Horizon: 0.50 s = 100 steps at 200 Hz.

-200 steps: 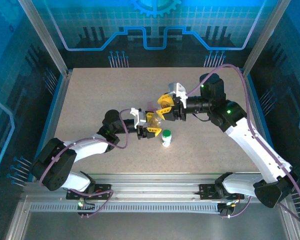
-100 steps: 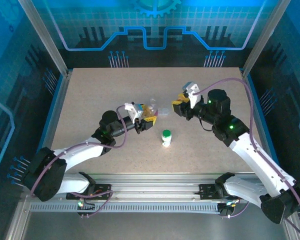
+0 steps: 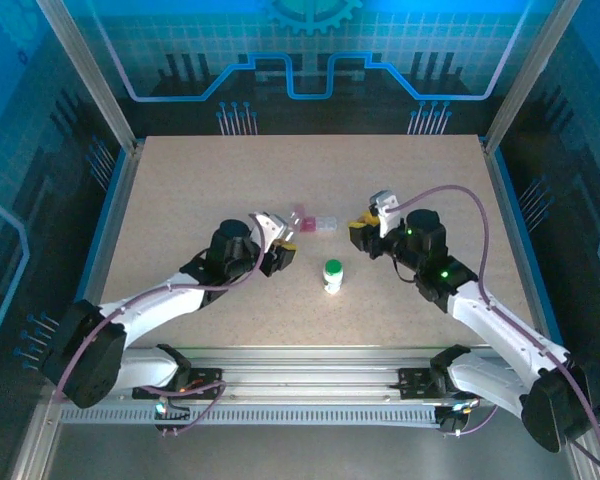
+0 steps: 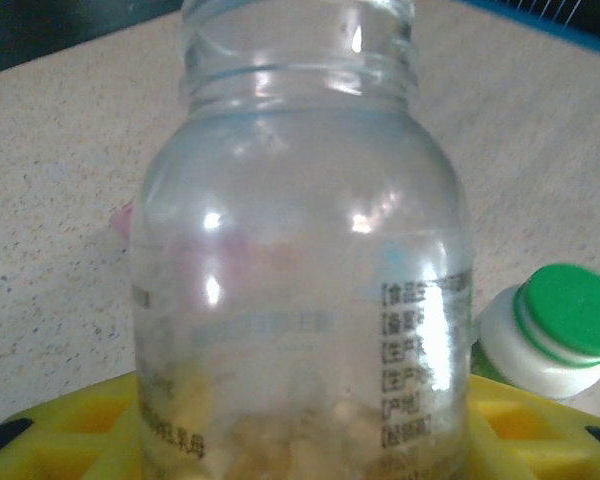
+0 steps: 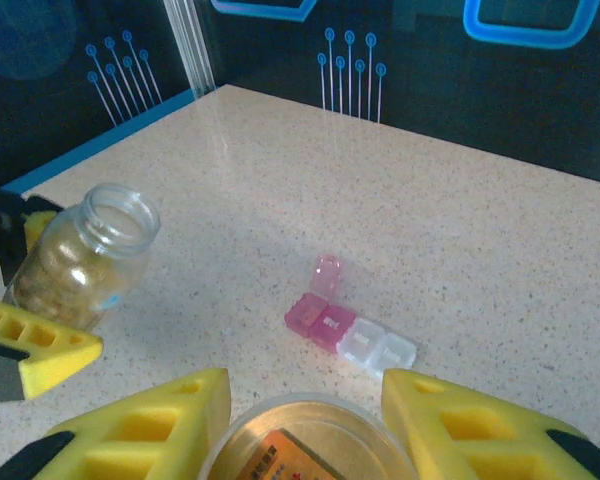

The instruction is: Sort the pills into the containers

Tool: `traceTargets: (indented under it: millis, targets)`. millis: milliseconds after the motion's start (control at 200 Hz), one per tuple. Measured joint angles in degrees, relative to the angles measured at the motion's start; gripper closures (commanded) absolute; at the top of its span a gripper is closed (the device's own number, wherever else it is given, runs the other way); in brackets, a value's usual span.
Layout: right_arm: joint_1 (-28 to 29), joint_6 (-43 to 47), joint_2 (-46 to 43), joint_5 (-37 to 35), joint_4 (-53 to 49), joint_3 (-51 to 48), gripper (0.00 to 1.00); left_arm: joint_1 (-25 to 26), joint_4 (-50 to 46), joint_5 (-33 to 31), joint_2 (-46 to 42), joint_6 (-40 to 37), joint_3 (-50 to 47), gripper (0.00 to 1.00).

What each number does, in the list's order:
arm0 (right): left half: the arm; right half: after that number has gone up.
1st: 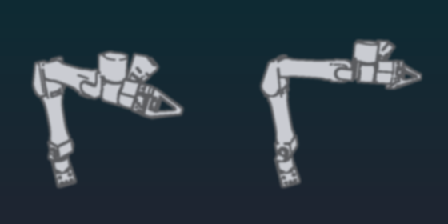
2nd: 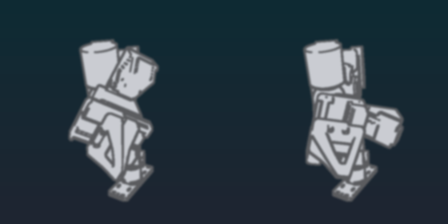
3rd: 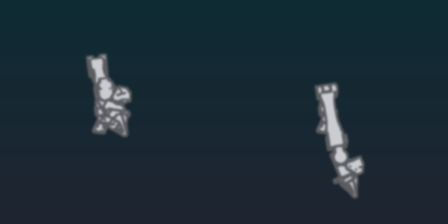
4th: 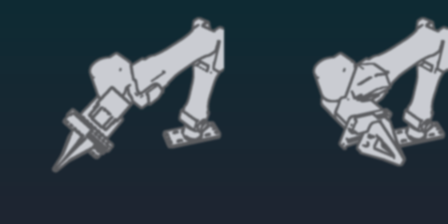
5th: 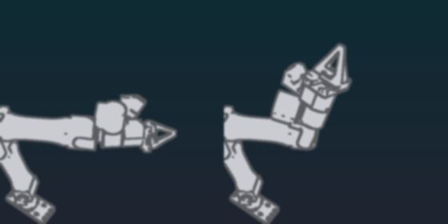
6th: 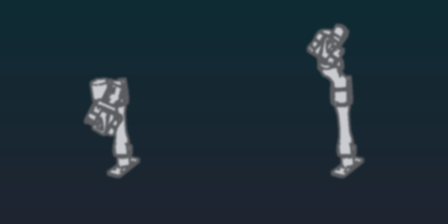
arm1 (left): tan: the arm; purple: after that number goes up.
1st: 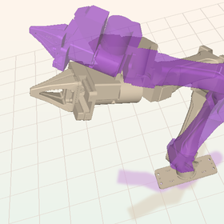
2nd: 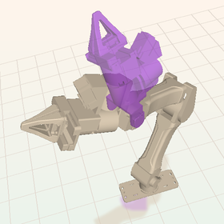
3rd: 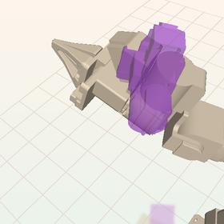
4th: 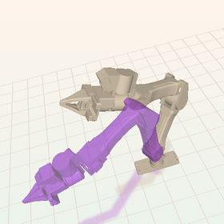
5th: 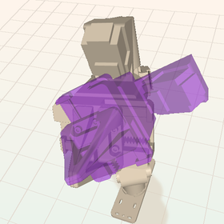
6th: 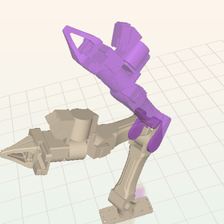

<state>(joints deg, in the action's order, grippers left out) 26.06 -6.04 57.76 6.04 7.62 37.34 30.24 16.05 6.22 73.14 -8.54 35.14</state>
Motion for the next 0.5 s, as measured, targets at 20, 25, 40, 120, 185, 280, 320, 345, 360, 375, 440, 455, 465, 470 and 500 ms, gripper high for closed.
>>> traceTargets:
  millis: [20,25,40,120,185,280,320,345,360,375,440,455,465,470,500]
  targets:
    - [0.0,-0.1,0.0,0.0,0.7,-0.7,1.00,-0.2,-0.6,0.0,0.3,-0.5,0.4,1.00]
    - [0.0,-0.2,0.0,-0.1,0.9,-0.9,1.00,-0.3,-0.8,0.0,0.5,-0.7,0.5,1.00]
    - [0.0,-0.2,0.0,-0.1,1.5,-1.4,1.00,-0.6,-1.3,0.0,0.8,-1.1,0.9,1.00]
    - [0.0,-0.4,0.0,-0.1,4.7,-4.0,1.00,-1.8,-3.6,0.1,2.1,-3.3,2.5,1.00]
    - [0.0,-0.5,-0.1,-0.1,7.2,-6.2,1.00,-2.6,-5.9,0.3,3.4,-5.0,4.2,1.00]
    - [0.0,-0.4,-0.4,-0.2,9.2,-9.0,1.00,-3.6,-8.3,1.1,5.4,-7.1,6.5,1.00]
    - [0.0,-0.5,-0.8,-0.3,9.8,-10.0,1.00,-4.0,-9.2,1.5,6.1,-8.1,7.1,1.00]
    - [0.0,-0.4,-1.3,-0.6,10.0,-10.6,1.00,-4.3,-9.9,1.8,6.6,-8.6,7.5,1.00]
    - [0.0,-0.4,-1.6,-0.7,10.1,-10.8,1.00,-4.4,-10.1,1.9,6.8,-8.9,7.7,1.00]
    - [0.0,-0.4,-2.0,-0.8,10.1,-11.1,1.00,-4.6,-10.4,2.2,7.1,-9.4,7.9,1.00]
    - [0.0,-0.4,-3.5,-1.4,10.5,-11.6,1.00,-5.3,-12.3,3.1,8.7,-11.0,9.2,1.00]
    - [0.0,-0.4,-3.8,-1.5,10.6,-11.6,1.00,-5.4,-12.7,3.2,9.0,-11.2,9.5,1.00]
    - [0.0,-0.4,-4.0,-1.6,10.7,-11.7,1.00,-5.5,-12.9,3.3,9.4,-11.5,9.8,1.00]
    - [0.0,-0.4,-4.0,-1.6,10.8,-11.7,1.00,-5.6,-13.0,3.3,9.5,-11.6,9.9,1.00]
    - [0.0,-0.4,-4.5,-1.9,11.3,-11.7,1.00,-5.8,-13.9,3.6,10.5,-12.5,10.6,1.00]
